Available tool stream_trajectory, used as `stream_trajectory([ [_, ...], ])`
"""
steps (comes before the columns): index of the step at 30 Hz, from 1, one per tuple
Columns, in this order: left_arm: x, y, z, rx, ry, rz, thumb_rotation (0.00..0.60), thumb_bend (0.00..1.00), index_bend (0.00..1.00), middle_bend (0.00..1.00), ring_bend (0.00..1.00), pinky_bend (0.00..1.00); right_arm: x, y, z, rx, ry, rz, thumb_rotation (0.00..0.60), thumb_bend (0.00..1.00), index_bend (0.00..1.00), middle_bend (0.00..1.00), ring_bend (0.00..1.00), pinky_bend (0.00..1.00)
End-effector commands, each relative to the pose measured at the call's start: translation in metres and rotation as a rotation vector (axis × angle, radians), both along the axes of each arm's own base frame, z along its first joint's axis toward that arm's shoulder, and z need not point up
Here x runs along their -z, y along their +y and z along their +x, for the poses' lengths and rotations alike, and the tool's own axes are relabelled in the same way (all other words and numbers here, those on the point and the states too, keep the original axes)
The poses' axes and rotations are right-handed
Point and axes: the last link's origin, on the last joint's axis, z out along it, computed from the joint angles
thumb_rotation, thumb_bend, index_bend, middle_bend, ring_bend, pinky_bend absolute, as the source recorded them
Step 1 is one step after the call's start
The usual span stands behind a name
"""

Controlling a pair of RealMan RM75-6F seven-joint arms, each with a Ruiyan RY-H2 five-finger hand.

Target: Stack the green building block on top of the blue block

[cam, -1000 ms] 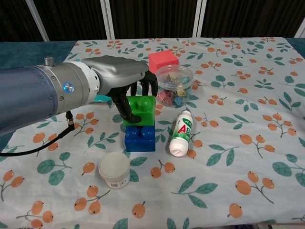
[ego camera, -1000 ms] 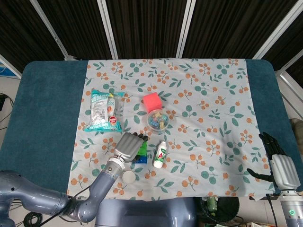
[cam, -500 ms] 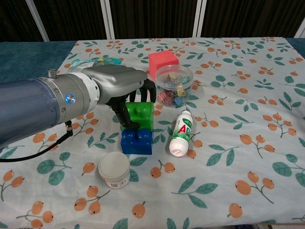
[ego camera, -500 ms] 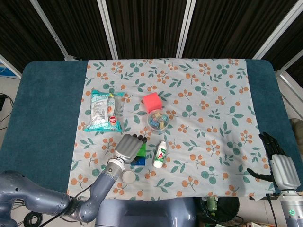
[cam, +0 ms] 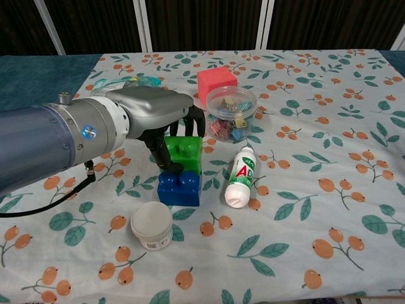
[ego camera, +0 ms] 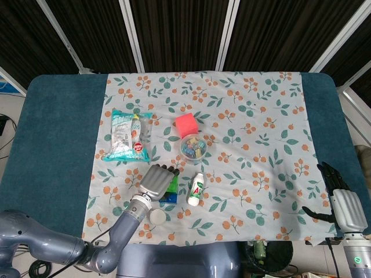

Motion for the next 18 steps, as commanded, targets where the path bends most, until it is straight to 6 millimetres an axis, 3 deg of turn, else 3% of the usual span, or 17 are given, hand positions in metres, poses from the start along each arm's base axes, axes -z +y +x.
stream_trajectory([
  [1,-0.006,0.003,0.0,-0.001,-0.005,0.018,0.6,0.23,0.12,0.1,0.12,0.15,0.0,0.0,0.0,0.001,-0.002,-0.001,0.6,0.1,0.0,0.0,0.0,0.21],
  [6,-0.016,0.007,0.002,-0.009,-0.035,0.03,0.6,0.2,0.05,0.02,0.02,0.06,0.0,0.0,0.0,-0.005,-0.002,-0.002,0.6,0.1,0.0,0.0,0.0,0.21],
  [18,-0.052,0.004,-0.016,0.01,-0.081,0.071,0.6,0.18,0.03,0.0,0.01,0.06,0.0,0.0,-0.001,-0.002,0.005,-0.003,0.6,0.1,0.0,0.0,0.0,0.21],
])
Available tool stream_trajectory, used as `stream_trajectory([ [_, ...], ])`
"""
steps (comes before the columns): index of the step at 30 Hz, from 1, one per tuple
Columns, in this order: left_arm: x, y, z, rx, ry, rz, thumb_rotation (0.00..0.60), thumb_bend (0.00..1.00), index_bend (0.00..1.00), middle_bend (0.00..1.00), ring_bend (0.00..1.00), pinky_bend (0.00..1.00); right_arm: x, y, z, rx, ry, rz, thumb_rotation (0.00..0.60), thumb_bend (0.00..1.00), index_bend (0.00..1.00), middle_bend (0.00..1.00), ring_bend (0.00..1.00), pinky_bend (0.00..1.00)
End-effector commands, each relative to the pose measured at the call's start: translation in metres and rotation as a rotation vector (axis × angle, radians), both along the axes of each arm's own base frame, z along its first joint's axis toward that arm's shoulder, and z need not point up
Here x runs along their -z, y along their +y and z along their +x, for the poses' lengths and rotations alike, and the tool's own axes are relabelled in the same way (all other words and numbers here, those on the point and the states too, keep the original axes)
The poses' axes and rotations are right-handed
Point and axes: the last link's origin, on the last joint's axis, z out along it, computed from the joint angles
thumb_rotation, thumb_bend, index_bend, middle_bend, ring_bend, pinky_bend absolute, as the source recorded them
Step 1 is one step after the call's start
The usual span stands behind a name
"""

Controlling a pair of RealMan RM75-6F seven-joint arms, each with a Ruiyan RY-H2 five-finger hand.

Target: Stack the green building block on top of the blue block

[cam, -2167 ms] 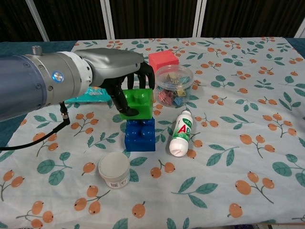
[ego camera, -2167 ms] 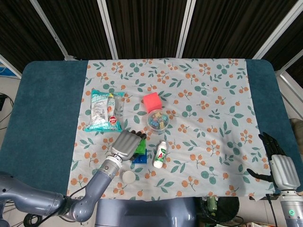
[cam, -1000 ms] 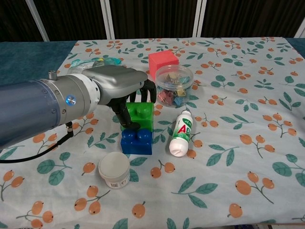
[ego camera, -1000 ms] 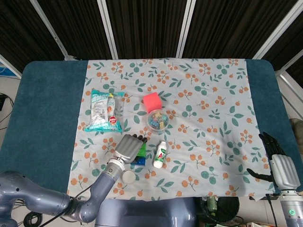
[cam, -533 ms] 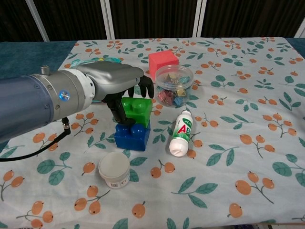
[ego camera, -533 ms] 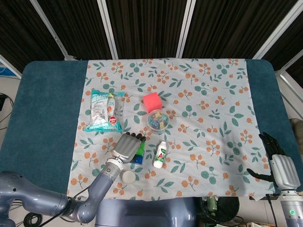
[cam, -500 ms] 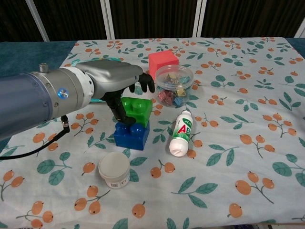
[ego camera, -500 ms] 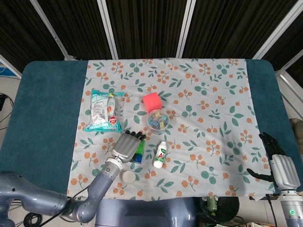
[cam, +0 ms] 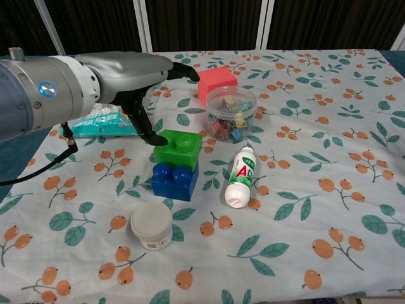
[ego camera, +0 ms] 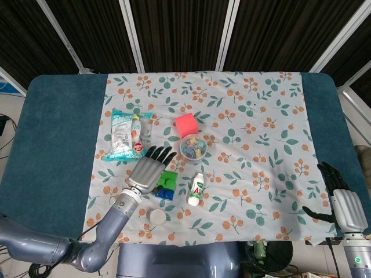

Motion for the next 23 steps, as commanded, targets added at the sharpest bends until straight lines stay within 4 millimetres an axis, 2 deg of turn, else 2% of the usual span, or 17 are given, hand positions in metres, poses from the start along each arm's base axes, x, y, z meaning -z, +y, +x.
stream_trajectory([
  [1,-0.017,-0.005,-0.014,0.016,-0.025,0.037,0.6,0.18,0.03,0.0,0.01,0.06,0.0,0.0,0.0,0.001,0.001,0.002,0.6,0.1,0.0,0.0,0.0,0.21],
  [2,-0.023,-0.007,-0.021,0.023,-0.036,0.058,0.6,0.17,0.02,0.0,0.01,0.06,0.0,0.0,0.0,0.001,0.002,0.002,0.6,0.1,0.0,0.0,0.0,0.21],
  [10,-0.08,-0.039,-0.121,0.036,0.008,0.206,0.6,0.13,0.0,0.0,0.0,0.06,0.001,0.001,0.0,-0.008,0.027,0.001,0.6,0.1,0.0,0.0,0.0,0.21],
  [12,-0.095,-0.053,-0.149,0.011,-0.003,0.252,0.6,0.12,0.0,0.0,0.0,0.06,0.001,0.001,0.0,-0.011,0.036,0.0,0.6,0.1,0.0,0.0,0.0,0.21],
  [14,-0.109,-0.075,-0.185,-0.072,-0.032,0.3,0.6,0.11,0.0,0.0,0.0,0.05,0.002,0.002,0.001,-0.02,0.048,-0.001,0.6,0.1,0.0,0.0,0.0,0.21],
  [19,-0.118,-0.093,-0.22,-0.044,-0.039,0.39,0.6,0.1,0.0,0.0,0.0,0.03,0.002,0.003,0.001,-0.032,0.059,-0.001,0.6,0.1,0.0,0.0,0.0,0.21],
  [23,-0.118,-0.095,-0.229,-0.091,-0.072,0.391,0.6,0.1,0.0,0.0,0.0,0.03,0.002,0.003,0.001,-0.036,0.063,0.0,0.6,0.1,0.0,0.0,0.0,0.21],
])
